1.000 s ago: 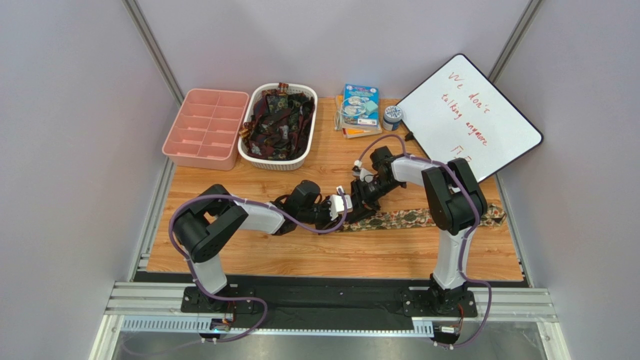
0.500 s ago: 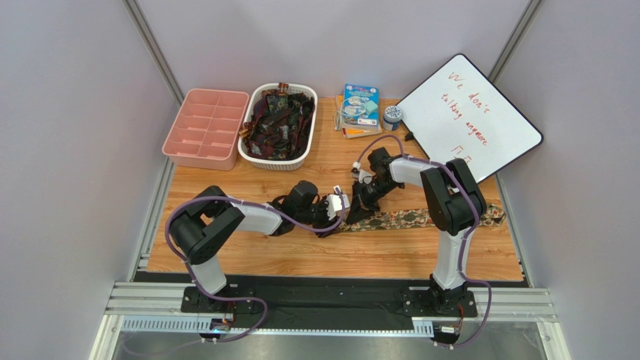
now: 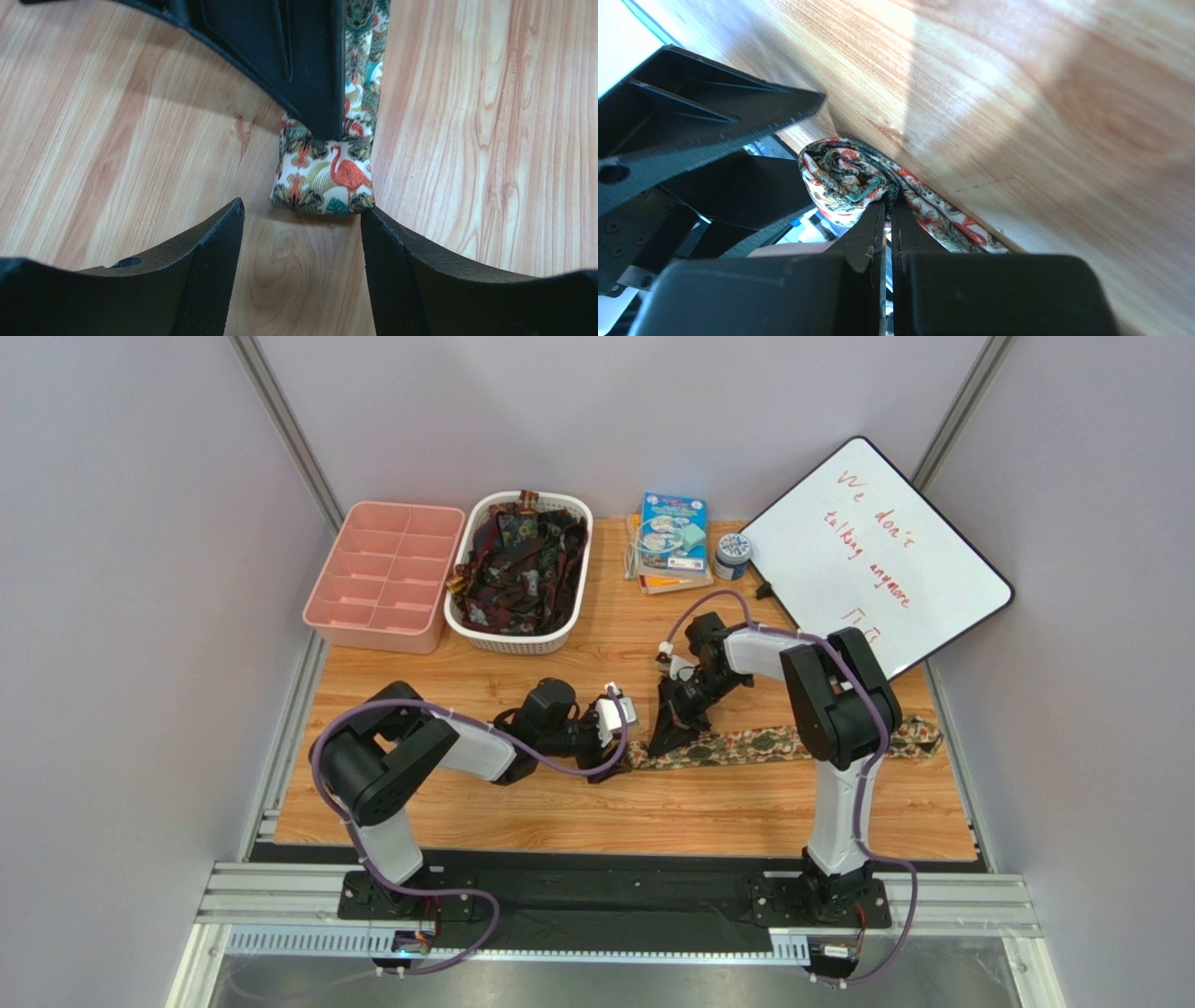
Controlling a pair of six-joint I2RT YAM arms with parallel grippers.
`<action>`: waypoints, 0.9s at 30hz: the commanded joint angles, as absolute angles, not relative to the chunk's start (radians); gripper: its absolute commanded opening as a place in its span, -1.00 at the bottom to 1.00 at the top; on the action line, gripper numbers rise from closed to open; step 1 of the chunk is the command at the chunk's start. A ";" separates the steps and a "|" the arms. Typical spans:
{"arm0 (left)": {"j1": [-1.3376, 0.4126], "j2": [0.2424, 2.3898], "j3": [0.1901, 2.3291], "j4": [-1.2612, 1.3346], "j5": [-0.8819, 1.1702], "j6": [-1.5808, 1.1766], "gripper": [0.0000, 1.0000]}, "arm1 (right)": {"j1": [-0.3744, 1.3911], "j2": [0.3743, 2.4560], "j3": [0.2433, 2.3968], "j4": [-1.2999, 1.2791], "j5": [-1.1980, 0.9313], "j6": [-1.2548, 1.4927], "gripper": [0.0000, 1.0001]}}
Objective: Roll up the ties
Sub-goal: Close the tie at the center of the board.
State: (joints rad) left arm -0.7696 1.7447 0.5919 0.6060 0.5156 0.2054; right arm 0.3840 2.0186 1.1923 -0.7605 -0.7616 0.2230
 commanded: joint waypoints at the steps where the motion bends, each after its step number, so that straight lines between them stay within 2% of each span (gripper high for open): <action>1: -0.770 1.801 0.578 0.707 0.601 0.186 0.33 | 0.407 2.112 1.160 -0.690 -0.554 0.169 -1.00; 4: -0.779 1.813 0.584 0.739 0.603 0.166 0.14 | 0.407 2.129 1.152 -0.667 -0.572 0.176 -1.00; 5: -0.779 1.810 0.587 0.741 0.603 0.158 -0.05 | 0.407 2.129 1.147 -0.658 -0.581 0.178 -1.00; 6: -0.781 1.796 0.589 0.742 0.598 0.150 -0.13 | 0.408 2.131 1.141 -0.640 -0.587 0.181 -1.00; 8: -0.781 1.775 0.589 0.741 0.607 0.147 -0.27 | 0.413 2.128 1.140 -0.624 -0.610 0.193 -1.00; 10: -0.790 1.741 0.594 0.715 0.610 0.149 -0.30 | 0.422 2.123 1.141 -0.597 -0.635 0.199 -1.00; 13: -0.807 1.720 0.614 0.669 0.611 0.149 -0.31 | 0.434 2.114 1.144 -0.562 -0.655 0.225 -1.00; 21: -0.819 1.761 0.644 0.603 0.588 0.094 -0.14 | 0.430 2.099 1.126 -0.537 -0.646 0.265 -1.00; 27: -0.819 1.750 0.597 0.601 0.543 0.054 0.18 | 0.416 2.086 1.108 -0.537 -0.637 0.265 -1.00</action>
State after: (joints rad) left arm -0.7933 1.7519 0.6067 0.5976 0.5434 0.1062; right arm 0.3897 2.0399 1.1515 -0.6792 -0.8543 0.2806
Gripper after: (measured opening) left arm 0.541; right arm 0.007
